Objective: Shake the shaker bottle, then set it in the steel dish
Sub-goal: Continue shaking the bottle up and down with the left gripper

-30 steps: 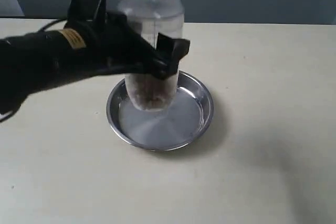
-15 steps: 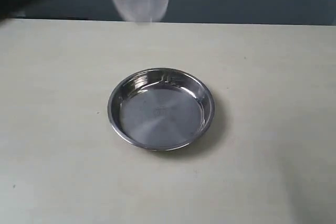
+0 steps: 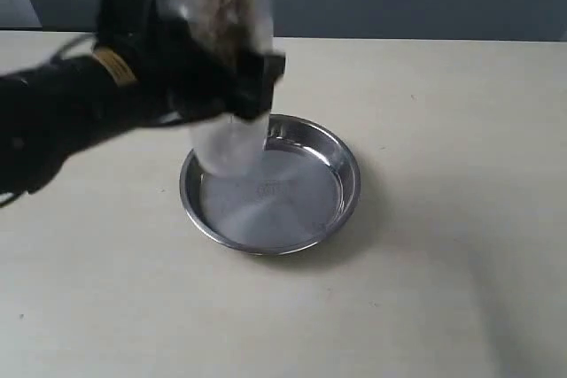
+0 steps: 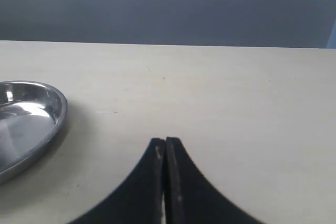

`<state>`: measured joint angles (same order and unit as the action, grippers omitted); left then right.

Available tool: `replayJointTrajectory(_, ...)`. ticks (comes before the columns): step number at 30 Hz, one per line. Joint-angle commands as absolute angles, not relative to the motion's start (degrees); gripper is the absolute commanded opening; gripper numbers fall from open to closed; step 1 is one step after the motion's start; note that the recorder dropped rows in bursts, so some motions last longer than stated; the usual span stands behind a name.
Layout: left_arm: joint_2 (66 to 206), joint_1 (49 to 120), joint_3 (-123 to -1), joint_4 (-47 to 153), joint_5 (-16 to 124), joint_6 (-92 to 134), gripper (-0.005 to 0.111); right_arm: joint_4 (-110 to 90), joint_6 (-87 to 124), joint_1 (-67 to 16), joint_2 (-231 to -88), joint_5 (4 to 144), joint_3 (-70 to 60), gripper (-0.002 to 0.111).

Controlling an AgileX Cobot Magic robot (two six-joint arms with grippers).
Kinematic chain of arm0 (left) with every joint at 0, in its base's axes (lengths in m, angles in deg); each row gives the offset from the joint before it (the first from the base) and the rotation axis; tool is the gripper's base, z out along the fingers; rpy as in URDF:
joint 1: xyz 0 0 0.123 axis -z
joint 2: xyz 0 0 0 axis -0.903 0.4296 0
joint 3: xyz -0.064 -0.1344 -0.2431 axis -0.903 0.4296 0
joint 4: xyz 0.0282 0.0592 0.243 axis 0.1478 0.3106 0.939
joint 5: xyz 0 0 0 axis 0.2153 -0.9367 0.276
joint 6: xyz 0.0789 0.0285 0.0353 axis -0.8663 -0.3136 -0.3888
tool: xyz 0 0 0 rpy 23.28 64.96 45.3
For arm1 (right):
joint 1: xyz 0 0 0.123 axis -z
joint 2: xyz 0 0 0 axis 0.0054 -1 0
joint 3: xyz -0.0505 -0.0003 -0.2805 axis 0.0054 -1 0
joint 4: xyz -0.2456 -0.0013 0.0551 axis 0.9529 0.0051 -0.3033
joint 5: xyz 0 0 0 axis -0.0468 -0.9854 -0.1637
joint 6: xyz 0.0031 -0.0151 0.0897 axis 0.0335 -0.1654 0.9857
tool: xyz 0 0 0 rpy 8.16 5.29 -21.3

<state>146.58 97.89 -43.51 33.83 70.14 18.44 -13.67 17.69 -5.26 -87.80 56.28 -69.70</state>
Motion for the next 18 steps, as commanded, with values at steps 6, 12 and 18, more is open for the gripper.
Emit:
replayJointTrajectory(6, 141.5, 97.7, -47.6, 44.1, 64.6, 19.1, 0.0, -13.6, 17.7, -5.5, -87.6, 57.0, -69.8, -0.001)
replayJointTrajectory(12, 142.7, 101.3, -44.4, 38.8, 73.6, 21.7, 0.0, -13.6, 17.7, -5.5, -87.6, 57.0, -69.8, -0.001)
replayJointTrajectory(18, 139.5, 101.7, -45.4, 40.1, 79.6, 21.6, 0.0, -13.6, 17.7, -5.5, -87.6, 57.0, -69.8, -0.001)
